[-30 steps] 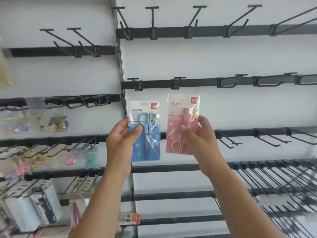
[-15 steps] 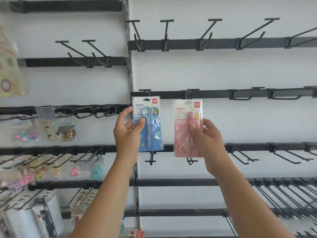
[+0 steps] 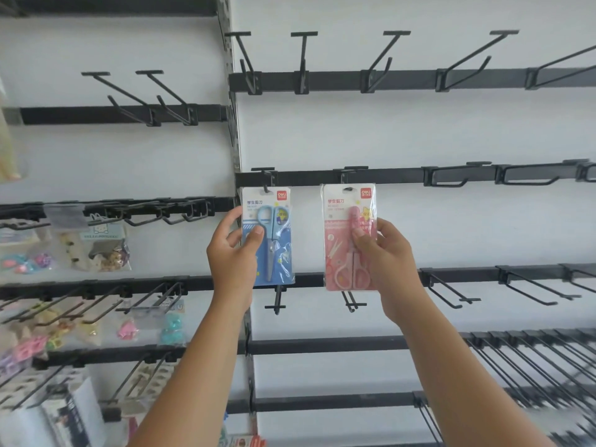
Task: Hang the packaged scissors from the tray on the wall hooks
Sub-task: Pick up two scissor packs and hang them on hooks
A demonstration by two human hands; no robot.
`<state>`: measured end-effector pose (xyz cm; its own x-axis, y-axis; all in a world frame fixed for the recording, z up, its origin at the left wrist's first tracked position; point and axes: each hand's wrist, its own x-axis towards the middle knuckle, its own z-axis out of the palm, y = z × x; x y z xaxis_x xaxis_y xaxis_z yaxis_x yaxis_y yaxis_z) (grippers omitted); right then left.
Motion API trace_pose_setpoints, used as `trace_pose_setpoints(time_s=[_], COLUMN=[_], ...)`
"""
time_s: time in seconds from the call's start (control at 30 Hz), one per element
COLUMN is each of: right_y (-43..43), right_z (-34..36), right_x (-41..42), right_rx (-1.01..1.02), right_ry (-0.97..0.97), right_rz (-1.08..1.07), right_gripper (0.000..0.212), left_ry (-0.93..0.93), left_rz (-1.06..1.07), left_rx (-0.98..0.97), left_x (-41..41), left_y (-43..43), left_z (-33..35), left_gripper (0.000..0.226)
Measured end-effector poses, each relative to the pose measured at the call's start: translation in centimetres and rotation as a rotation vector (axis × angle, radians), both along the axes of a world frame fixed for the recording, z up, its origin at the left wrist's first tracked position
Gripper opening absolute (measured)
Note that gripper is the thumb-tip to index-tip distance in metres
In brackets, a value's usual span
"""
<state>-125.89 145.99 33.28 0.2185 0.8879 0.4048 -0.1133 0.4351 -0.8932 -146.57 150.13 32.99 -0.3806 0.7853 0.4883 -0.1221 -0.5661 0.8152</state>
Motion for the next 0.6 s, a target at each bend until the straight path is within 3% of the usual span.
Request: trace_pose_setpoints(time_s=[0.27, 0.6], right_y=[0.9, 2.0], right_z=[1.5, 1.0], right_x=[0.5, 1.2], right_rx=[-0.003, -0.092], right_ry=[-0.012, -0.082], right_rz=[-0.037, -0.065], right_gripper=[0.040, 0.040], left_ry=[0.005, 0.059], left_rz=[-0.001, 0.017], left_rx=[0.010, 0.004], left_x=[-0.2, 0.0], left_y=[0.3, 0.2], left_z=[0.0, -0.2], left_gripper=[0.039, 0.038])
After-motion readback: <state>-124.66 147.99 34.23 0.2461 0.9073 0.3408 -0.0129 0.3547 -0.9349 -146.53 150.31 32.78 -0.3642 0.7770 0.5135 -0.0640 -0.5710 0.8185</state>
